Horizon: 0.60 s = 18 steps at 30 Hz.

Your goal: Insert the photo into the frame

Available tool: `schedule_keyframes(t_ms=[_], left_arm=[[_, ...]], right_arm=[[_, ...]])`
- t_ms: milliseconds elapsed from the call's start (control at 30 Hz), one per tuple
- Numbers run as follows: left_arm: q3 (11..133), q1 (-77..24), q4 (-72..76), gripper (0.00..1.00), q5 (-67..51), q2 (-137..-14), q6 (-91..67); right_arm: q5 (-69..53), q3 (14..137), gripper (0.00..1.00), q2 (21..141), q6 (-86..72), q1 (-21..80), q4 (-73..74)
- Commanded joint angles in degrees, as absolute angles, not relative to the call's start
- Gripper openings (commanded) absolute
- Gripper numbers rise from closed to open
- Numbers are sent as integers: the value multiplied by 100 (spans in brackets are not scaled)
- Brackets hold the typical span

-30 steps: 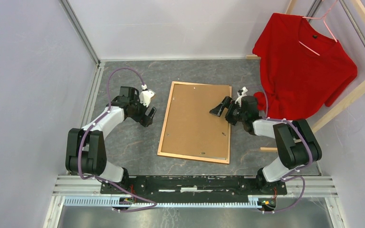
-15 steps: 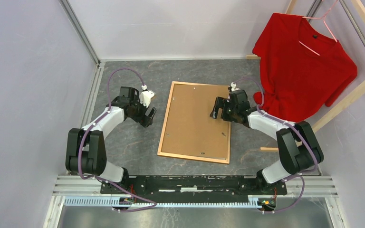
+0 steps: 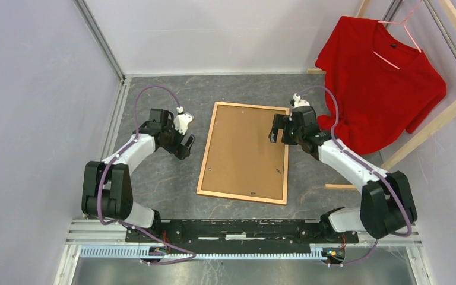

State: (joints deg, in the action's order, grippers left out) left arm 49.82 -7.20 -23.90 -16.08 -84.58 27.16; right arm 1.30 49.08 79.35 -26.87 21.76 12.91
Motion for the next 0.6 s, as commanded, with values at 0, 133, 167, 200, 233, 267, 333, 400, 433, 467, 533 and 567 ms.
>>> schedule_keyframes(t_ms=[0, 133, 167, 200, 233, 267, 333, 400, 433, 467, 533, 567], left_arm=[[5072, -738, -2298, 100, -1667, -8201, 2794], [5342, -738, -2450, 99, -2035, -8341, 2543], [5416, -738, -2499, 97, -2182, -8405, 2423], [5491, -738, -2550, 96, -2364, -8470, 2301], [5539, -738, -2597, 94, -2550, -8555, 2178], [5622, -738, -2629, 91, -2761, -8636, 2040], [5682, -758, -2645, 87, -3165, -8796, 1754], [5703, -816, -2643, 81, -3461, -8984, 1619], [5712, -835, -2629, 79, -3584, -9094, 1589], [5719, -862, -2620, 75, -3674, -9200, 1531], [5766, -902, -2626, 68, -3830, -9432, 1471], [5792, -919, -2621, 67, -3886, -9546, 1455]], right_arm=[[969, 5165, 98, 7524, -2554, 2131, 1489], [129, 4782, 98, 7364, -2428, 2025, 1108], [-258, 4502, 98, 7202, -2556, 2055, 762], [-570, 4202, 98, 6970, -2711, 2127, 163], [-801, 3914, 96, 6799, -2904, 2233, -354], [-889, 3688, 93, 6659, -3045, 2398, -778], [-977, 3609, 82, 6677, -3197, 2785, -1156], [-1116, 3676, 72, 6965, -3267, 3178, -1375], [-1114, 3720, 68, 7117, -3288, 3385, -1456], [-1124, 3750, 65, 7275, -3291, 3619, -1578], [-1006, 3856, 63, 7647, -3241, 4029, -1784], [-990, 3922, 63, 7857, -3194, 4207, -1885]])
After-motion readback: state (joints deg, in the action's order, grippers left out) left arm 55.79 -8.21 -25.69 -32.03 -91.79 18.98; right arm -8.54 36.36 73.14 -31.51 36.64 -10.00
